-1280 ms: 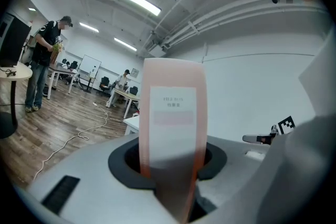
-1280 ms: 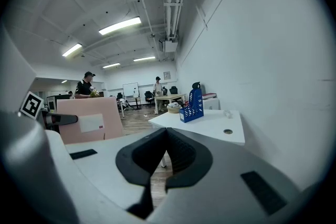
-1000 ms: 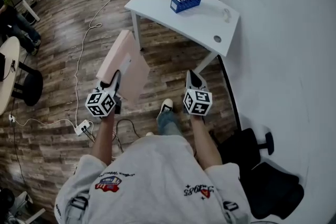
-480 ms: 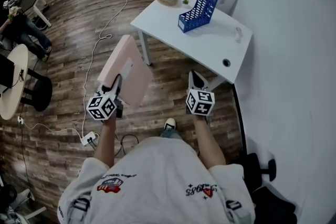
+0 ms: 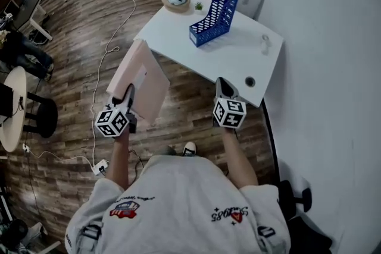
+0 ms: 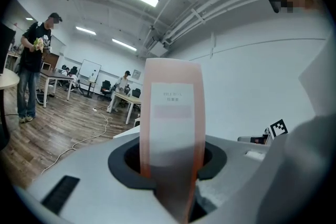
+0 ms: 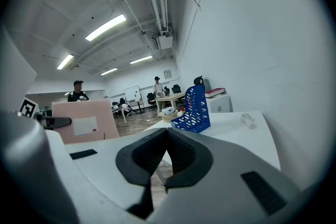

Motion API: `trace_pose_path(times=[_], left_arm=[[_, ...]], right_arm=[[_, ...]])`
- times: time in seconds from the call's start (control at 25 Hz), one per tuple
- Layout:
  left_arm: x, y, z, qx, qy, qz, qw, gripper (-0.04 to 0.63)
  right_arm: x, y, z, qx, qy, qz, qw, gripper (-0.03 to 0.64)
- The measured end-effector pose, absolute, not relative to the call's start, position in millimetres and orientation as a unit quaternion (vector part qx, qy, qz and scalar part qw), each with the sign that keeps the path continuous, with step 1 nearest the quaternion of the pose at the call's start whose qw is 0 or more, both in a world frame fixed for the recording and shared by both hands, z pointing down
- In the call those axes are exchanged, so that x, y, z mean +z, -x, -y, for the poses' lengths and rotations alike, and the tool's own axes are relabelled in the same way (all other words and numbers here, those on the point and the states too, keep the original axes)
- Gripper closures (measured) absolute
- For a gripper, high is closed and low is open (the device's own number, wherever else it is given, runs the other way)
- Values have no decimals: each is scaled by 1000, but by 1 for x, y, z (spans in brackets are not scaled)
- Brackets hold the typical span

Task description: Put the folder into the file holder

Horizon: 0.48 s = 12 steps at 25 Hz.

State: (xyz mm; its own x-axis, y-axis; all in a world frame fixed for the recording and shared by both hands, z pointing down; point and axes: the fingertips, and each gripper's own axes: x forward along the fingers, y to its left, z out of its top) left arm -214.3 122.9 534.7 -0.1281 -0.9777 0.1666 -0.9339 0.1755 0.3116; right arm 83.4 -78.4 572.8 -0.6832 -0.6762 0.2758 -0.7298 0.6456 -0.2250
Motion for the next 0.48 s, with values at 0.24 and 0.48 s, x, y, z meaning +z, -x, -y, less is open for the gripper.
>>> trace_pose_path(times=[0.24, 0.48], left_arm=[[538, 218, -61, -56, -654, 734, 171, 457], [539, 243, 11, -59, -680, 712, 165, 457]], right_arm=[[594, -92, 127, 189, -411, 888, 85, 620], [602, -73, 177, 193, -431, 876, 94, 620]])
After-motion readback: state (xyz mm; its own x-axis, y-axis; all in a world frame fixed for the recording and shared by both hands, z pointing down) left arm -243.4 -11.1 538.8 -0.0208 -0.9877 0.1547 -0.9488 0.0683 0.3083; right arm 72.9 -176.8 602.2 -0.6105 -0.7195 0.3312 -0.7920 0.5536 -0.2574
